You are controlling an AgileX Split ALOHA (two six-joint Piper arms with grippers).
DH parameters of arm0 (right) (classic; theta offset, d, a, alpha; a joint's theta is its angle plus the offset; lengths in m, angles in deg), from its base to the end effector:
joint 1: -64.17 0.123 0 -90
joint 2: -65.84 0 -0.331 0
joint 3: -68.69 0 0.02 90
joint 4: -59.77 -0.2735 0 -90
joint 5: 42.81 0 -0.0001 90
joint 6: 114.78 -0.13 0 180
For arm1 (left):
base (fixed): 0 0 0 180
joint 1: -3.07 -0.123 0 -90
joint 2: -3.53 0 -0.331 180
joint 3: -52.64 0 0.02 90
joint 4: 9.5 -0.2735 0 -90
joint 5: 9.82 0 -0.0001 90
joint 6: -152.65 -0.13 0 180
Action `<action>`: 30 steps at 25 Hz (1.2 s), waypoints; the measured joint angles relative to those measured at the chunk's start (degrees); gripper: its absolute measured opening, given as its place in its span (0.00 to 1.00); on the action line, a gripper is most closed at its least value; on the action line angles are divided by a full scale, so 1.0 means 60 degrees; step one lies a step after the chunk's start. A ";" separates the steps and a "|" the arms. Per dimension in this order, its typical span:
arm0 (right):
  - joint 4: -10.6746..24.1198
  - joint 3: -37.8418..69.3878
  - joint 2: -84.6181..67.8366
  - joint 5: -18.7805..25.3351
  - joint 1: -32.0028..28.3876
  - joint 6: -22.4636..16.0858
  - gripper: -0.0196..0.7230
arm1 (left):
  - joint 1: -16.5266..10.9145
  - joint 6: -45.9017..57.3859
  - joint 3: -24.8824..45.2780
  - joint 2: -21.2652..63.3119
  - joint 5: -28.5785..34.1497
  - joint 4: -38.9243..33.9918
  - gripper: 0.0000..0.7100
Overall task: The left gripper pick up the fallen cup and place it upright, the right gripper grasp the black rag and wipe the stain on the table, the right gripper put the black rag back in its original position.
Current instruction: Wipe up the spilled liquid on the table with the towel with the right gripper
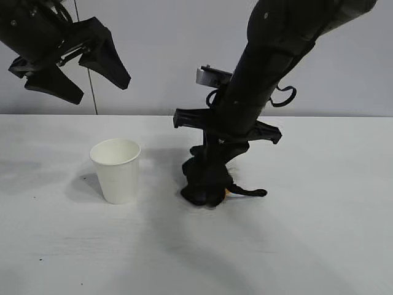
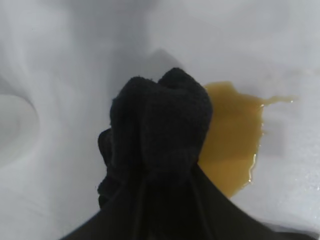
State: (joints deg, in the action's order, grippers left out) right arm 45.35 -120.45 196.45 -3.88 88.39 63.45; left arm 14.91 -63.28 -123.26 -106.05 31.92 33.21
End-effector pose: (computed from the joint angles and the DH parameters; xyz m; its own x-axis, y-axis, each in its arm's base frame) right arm 0.4513 0.2253 0.1283 -0.9351 -0.1755 -0.3078 -0.2500 0.9425 0.2220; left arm 0.4114 -0.1463 0.2461 -0.8098 0.1916 -0.5546 0.4437 0.8183 -0.3652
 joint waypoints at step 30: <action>0.1052 -0.0018 0.0266 0.0034 0.0430 -0.0695 0.19 | 0.0000 0.0000 0.0000 0.0000 -0.0036 -0.0038 0.98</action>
State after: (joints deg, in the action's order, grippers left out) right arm 51.67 -120.56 198.04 -3.67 90.97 59.28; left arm 14.91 -63.28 -123.26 -106.05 31.70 32.98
